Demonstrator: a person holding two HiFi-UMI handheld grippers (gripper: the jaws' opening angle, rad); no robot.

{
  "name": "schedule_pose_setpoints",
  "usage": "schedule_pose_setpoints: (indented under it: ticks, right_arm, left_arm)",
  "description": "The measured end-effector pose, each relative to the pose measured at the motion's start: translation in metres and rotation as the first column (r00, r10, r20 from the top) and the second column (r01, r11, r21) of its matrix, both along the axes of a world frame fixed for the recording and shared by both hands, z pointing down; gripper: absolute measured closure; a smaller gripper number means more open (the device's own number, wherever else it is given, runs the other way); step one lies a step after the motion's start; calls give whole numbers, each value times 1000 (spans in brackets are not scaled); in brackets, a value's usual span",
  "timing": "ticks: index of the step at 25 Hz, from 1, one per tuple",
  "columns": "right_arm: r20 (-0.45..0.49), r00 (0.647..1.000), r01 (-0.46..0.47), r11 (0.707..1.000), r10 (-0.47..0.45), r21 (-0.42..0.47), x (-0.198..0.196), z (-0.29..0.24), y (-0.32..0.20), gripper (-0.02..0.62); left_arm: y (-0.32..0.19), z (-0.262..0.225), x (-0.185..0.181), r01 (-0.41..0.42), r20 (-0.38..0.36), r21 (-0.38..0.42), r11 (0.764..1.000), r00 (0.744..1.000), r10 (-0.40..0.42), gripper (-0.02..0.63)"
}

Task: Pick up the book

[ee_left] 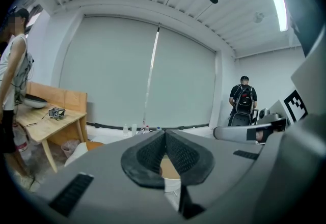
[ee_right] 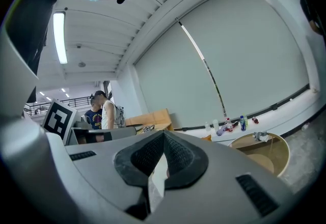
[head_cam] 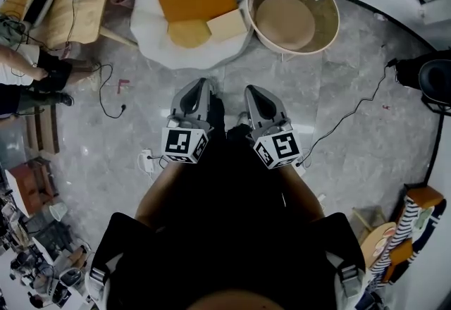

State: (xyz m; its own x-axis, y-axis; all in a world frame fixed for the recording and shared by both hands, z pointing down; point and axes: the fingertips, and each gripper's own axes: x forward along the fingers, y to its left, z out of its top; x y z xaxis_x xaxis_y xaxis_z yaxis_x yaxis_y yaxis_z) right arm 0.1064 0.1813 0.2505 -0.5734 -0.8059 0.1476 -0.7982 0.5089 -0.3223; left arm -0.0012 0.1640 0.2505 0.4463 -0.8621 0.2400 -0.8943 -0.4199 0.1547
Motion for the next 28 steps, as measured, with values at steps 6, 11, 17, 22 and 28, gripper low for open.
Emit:
schedule_pose_setpoints:
  ticks: [6,11,17,22,28]
  right_arm:
    - [-11,999,-47,999,47,5,-9,-1,-46,594]
    - [-25,998,-58,998,59,7,-44,3,-94,594]
    - [-28,996,-87,996,87,-24,-85,16,-151,594]
    - [-36,991,-133,990,132,-40,-113,27,-188,594]
    - [-58,984,-174,983,171,-52,-112,49,-215,594]
  left_arm:
    - [-56,8,-14,-26,-18,1,1000,1000,26,598]
    - [-105,16,-46,-54,-40,-12,998,998,54,598]
    - [-174,21,-81,-103,-39,-13,995,994,103,598]
    - [-214,36,-97,-147,-64,-38,988,987,144,598]
    - [-240,55,-97,-171,-70,-69,983,984,166,598]
